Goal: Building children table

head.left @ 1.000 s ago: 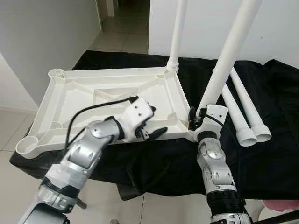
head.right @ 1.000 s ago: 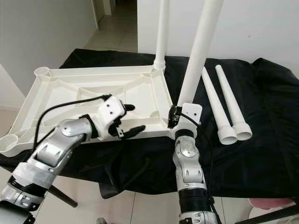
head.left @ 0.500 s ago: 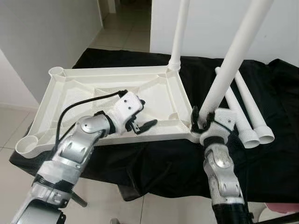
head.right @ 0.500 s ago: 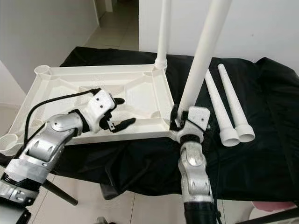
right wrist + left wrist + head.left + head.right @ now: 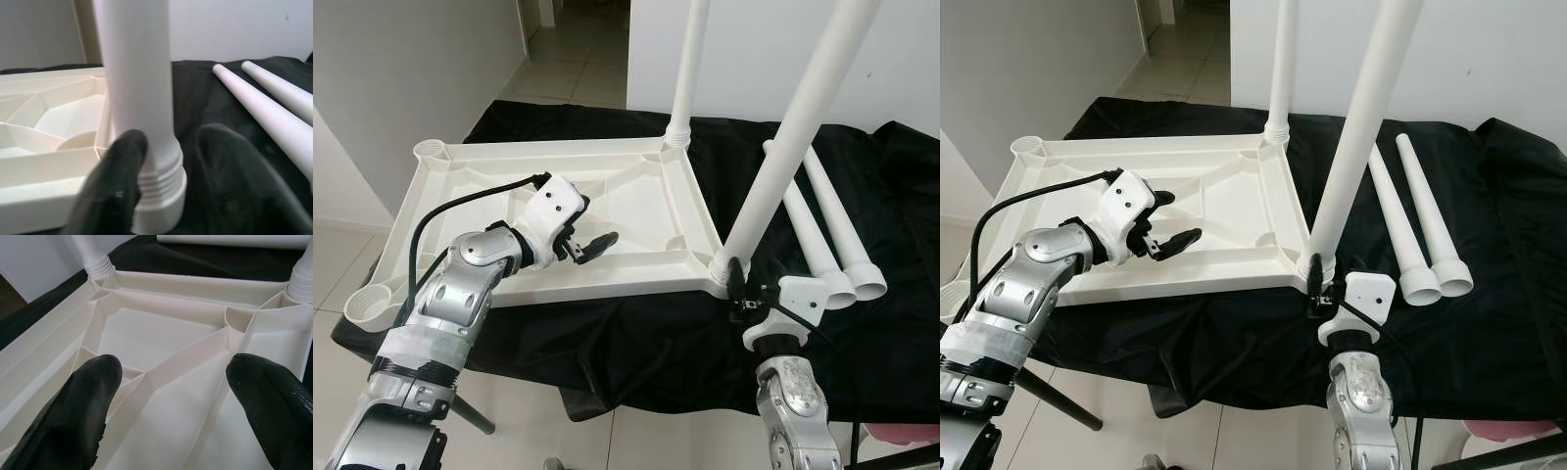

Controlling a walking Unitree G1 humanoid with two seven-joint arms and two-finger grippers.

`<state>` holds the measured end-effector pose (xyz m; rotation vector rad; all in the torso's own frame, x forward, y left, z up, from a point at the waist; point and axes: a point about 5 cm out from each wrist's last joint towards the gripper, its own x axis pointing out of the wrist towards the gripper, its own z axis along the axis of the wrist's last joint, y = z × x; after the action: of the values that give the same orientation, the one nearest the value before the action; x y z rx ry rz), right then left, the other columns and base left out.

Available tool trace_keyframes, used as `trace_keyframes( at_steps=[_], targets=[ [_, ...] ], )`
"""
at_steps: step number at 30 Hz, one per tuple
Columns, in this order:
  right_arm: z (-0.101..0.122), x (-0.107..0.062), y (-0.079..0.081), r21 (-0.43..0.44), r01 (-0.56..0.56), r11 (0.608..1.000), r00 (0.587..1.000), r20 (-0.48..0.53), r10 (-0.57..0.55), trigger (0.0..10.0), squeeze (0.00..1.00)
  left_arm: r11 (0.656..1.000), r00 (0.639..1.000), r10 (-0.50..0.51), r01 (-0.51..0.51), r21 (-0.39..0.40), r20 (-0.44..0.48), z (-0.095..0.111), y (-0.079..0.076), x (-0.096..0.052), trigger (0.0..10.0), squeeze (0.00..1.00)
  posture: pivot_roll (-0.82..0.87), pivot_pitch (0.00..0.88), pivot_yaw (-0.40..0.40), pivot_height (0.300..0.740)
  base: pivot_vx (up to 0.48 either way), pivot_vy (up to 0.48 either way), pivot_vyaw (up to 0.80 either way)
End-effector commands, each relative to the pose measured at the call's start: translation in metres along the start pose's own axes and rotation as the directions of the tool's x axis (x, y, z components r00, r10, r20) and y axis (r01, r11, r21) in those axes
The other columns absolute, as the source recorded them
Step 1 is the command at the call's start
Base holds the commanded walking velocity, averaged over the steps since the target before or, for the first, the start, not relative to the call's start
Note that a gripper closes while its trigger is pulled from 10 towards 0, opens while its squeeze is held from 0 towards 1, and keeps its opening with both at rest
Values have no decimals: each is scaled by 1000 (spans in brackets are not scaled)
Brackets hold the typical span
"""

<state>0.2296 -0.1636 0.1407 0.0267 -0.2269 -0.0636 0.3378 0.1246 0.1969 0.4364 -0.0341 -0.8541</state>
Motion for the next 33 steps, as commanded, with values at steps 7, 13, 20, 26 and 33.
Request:
trace_keyframes(
  at_steps=[7,13,20,26,33],
  targets=[
    [-2,-10,2,13,-70,997,997,-20,70,0,0,978,977,209,-208,20,-38,-3,27,-4,10000,0,-71,77,25,740,0,0,0],
    [-5,-8,17,47,-219,975,974,-47,221,10000,0,972,971,232,-231,34,-58,-7,31,-8,10000,0,-66,74,19,740,0,0,0],
    [-8,8,19,106,-391,914,911,-93,401,10000,129,973,967,231,-228,45,-105,-16,33,-12,10000,0,-61,74,11,740,0,0,0],
    [-9,14,14,156,-397,904,903,-107,415,10000,0,978,968,208,-206,31,-140,-25,28,-12,10000,0,-53,76,7,740,0,0,0],
    [0,31,-4,194,-414,889,894,-99,438,10000,0,984,959,164,-176,-31,-230,-45,16,-13,10000,0,-55,79,0,740,0,0,0]
  ],
)
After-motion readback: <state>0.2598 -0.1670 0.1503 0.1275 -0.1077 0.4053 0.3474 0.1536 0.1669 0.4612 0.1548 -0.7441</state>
